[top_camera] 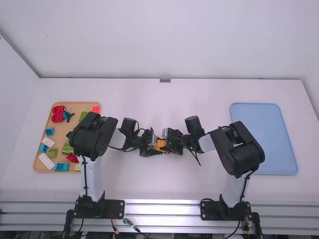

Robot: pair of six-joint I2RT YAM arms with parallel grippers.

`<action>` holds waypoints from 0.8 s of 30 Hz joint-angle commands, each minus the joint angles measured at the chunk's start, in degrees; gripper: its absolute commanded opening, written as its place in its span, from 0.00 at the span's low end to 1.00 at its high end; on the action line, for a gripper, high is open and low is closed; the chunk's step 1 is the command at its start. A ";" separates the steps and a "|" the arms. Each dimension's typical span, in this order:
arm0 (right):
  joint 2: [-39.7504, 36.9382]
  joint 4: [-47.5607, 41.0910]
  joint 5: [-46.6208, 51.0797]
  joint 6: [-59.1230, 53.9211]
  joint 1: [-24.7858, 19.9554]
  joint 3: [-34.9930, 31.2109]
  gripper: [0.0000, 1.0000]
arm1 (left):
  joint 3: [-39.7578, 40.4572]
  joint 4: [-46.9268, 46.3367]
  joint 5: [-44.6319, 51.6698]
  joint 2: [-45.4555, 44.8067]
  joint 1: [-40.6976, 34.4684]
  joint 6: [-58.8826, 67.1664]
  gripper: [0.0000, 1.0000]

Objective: Assemble lego blocks to make yellow taxi

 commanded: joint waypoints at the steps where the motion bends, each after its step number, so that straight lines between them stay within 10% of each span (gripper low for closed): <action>1: 1.01 0.44 -2.54 0.50 -0.79 -0.55 0.39 | -0.11 -1.03 -2.67 0.83 -0.63 -1.09 0.34; 18: -11.76 -7.08 -3.74 0.11 -3.82 -0.66 0.48 | -0.13 -1.09 -2.67 0.83 -0.70 -1.27 0.39; 24: -14.69 -17.70 -3.80 -7.30 -8.39 -0.68 0.77 | -0.07 -0.90 -2.64 0.83 -0.70 -1.27 0.59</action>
